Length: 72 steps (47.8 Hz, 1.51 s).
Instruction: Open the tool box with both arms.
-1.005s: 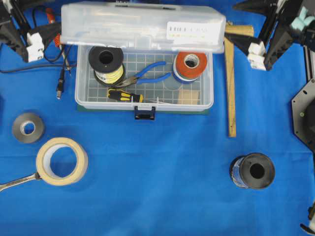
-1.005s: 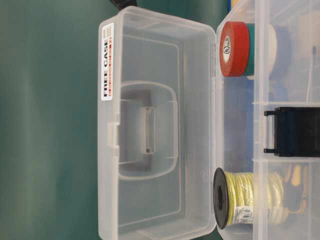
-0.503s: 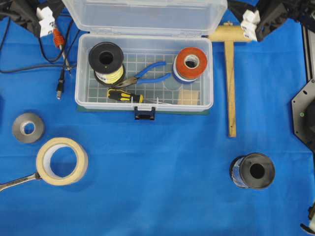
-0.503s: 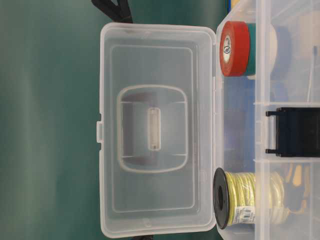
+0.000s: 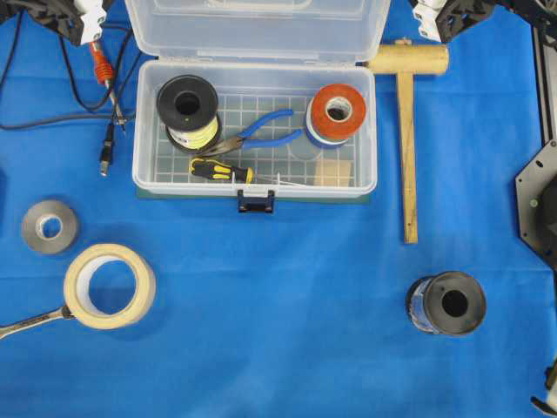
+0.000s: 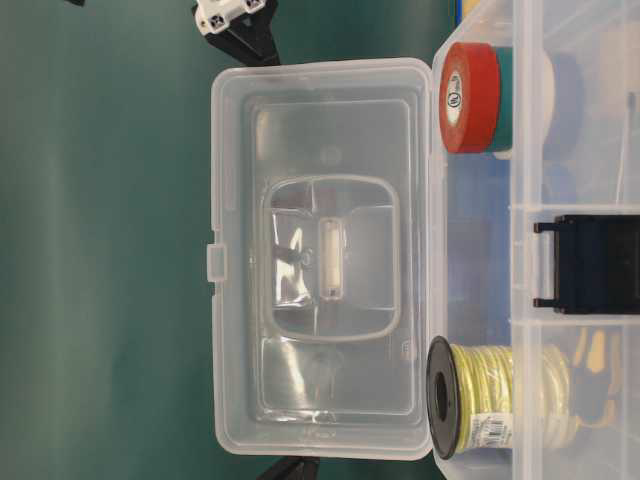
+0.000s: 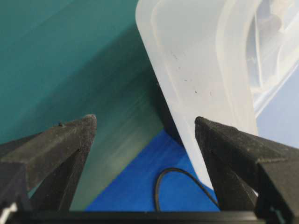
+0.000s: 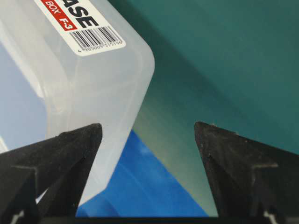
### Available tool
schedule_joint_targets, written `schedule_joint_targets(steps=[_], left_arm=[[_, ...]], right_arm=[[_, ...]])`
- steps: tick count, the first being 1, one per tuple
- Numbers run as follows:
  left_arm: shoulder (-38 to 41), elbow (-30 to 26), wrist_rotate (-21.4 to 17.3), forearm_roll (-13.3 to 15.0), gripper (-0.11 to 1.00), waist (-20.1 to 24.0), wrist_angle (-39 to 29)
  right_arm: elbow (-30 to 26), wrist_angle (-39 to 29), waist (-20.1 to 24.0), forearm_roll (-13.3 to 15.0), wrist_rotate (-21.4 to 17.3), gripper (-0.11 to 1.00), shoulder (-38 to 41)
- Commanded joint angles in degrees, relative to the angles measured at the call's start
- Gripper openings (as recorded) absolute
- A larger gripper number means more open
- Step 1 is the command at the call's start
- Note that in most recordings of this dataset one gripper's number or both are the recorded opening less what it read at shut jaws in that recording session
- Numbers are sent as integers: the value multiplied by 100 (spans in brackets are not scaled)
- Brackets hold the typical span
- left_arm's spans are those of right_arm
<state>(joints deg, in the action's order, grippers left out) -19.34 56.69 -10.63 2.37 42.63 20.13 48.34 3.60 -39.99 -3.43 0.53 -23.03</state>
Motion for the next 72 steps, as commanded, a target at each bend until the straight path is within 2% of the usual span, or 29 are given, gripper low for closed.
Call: schedule_joint_targets(steps=[1, 16, 31, 42, 54, 62, 72], left_arm=[[9, -325, -9, -35, 87, -149, 79], [-193, -114, -35, -35, 87, 9, -35], [-940, 475, -18, -35, 87, 132, -114], [-1582, 809, 18, -35, 87, 211, -246], [-1951, 949, 176, -35, 87, 193, -536], [-2101, 1002, 202, -35, 87, -176, -650], [-2549, 1107, 220, -26, 87, -1310, -1107]], right_arm=[[-211, 53, 132, -9, -18, 84, 62], [-79, -185, -53, -9, -18, 84, -97], [448, -554, -387, -9, -18, 84, -870], [694, -853, -413, -9, -26, 84, -1441], [765, -940, -387, -26, -70, 84, -1503], [773, -958, 26, -62, -88, 84, -1521], [817, -1143, 1099, -114, -88, 84, -1573]])
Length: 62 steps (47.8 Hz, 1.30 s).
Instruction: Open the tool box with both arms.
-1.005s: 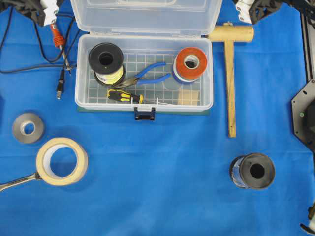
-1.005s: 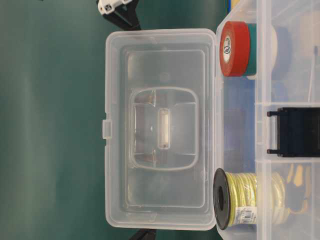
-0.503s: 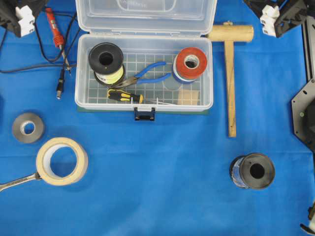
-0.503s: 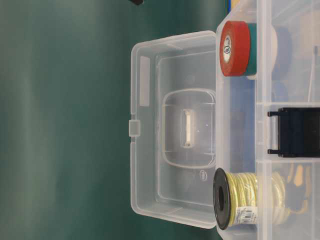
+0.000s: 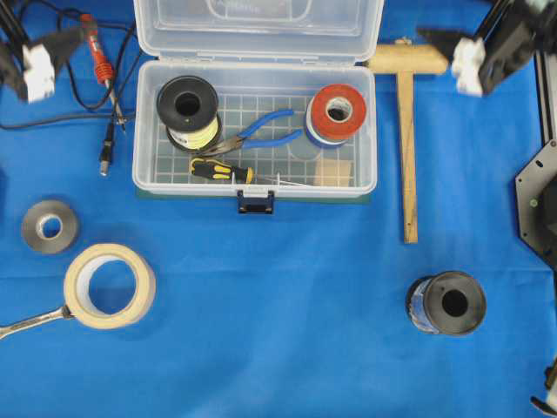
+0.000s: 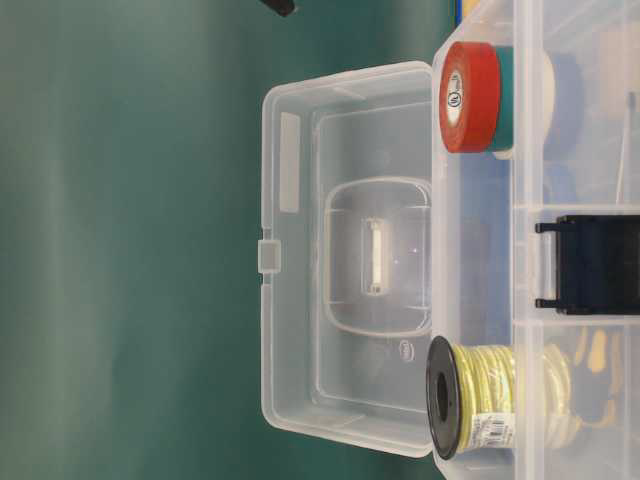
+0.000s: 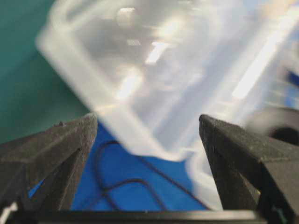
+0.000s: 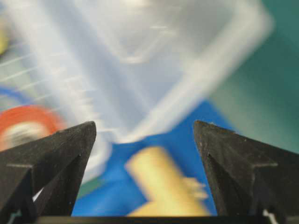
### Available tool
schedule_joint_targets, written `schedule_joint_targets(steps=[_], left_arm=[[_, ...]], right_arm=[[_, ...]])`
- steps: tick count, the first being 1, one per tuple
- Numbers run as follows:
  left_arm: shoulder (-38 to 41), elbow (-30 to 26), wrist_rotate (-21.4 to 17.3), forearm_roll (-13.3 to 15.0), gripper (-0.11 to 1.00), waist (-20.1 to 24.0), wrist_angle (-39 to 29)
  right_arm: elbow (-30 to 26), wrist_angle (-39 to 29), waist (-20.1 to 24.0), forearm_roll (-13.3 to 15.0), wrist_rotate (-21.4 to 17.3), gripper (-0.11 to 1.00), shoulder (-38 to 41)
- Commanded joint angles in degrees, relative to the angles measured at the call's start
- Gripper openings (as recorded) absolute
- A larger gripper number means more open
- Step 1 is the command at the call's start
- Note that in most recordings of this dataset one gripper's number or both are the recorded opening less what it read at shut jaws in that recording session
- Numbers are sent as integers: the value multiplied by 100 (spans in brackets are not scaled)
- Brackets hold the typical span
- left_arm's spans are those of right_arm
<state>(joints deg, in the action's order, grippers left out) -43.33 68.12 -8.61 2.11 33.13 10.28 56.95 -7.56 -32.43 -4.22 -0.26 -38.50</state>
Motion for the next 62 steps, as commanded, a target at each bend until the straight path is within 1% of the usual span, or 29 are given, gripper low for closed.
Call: schedule_joint_targets(steps=[1, 5, 6, 12, 17, 21, 28, 33, 38, 44, 52, 57, 62], left_arm=[[-237, -18, 18, 0, 87, -527, -193], [-475, 18, 53, 0, 87, -967, -439], [-519, 26, 53, 0, 87, -1063, -492], [-773, 105, 53, 0, 87, -1670, -861], [-835, 176, 44, 0, 87, -2030, -1090], [-809, 237, 44, 0, 87, -2206, -1143], [-773, 237, 0, 0, 87, -2250, -1143], [-923, 229, -9, 0, 87, -2259, -1213], [-1178, 193, -35, 0, 87, -2259, -1477], [-1644, 193, -62, 0, 87, -2259, -2039], [-2188, 237, -44, 0, 87, -2320, -2725], [-2408, 264, -26, 0, 87, -2364, -2918], [-2540, 334, -26, 0, 87, -2443, -2900]], right_arm=[[-35, -53, 466, -44, -9, 84, -26], [-35, -123, 976, -53, -9, 84, -35], [-26, -149, 1160, -62, -9, 84, -35], [-18, -185, 1846, -88, -9, 84, -18], [-9, -193, 2355, -105, -18, 84, 35], [-18, -193, 2619, -105, -18, 84, 149], [-62, -202, 2698, -62, 18, 84, 334], [-44, -290, 2689, 0, 35, 84, 229], [26, -510, 2689, 9, 26, 84, -141], [123, -879, 2689, 9, 9, 84, -756], [316, -1187, 2689, 0, 9, 84, -1406], [527, -1230, 2689, -18, 0, 84, -1731], [756, -1204, 2689, -53, -9, 84, -1898]])
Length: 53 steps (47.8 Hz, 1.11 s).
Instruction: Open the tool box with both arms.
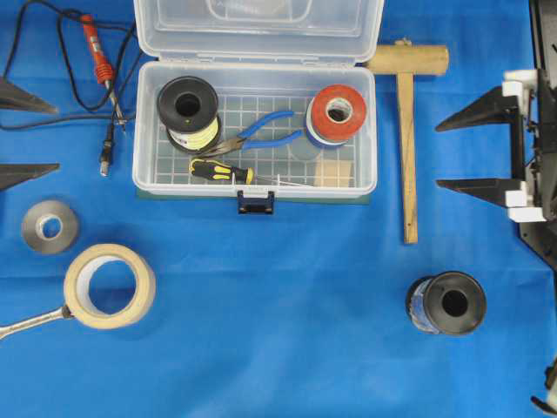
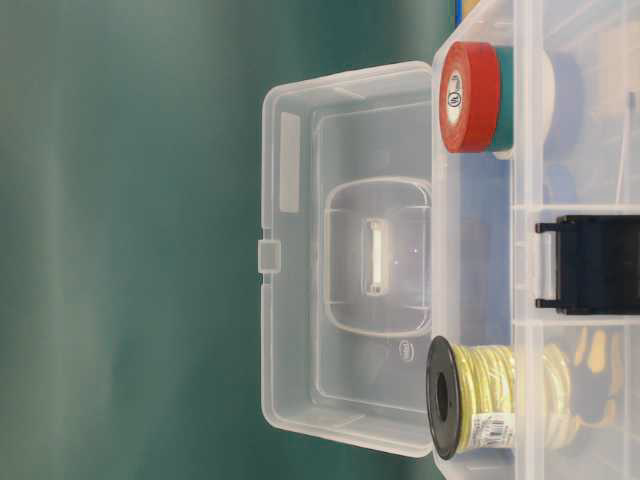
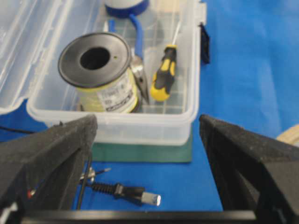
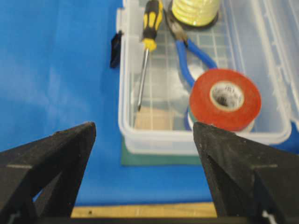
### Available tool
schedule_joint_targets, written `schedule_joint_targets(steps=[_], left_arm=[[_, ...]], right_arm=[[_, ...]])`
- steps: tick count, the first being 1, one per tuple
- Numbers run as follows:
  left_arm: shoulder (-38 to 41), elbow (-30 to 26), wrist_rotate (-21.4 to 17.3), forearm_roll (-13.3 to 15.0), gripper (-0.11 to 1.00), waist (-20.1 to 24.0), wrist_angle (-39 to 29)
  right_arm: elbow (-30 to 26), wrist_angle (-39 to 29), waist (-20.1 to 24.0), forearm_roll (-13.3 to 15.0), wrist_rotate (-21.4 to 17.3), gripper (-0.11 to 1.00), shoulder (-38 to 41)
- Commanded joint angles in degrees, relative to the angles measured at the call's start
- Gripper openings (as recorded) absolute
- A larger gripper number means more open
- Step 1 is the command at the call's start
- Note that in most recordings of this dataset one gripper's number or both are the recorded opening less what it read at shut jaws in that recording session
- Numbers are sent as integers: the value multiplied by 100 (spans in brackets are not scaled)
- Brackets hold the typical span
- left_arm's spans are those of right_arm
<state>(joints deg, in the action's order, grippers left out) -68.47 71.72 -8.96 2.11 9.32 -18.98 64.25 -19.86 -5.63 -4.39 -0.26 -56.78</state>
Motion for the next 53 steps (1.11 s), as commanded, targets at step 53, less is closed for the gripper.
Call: schedule_joint_targets(steps=[53], left_arm=[[-114, 519, 246, 53, 86, -519, 563]], right_arm=[[782, 413, 9, -272, -88, 84, -193]])
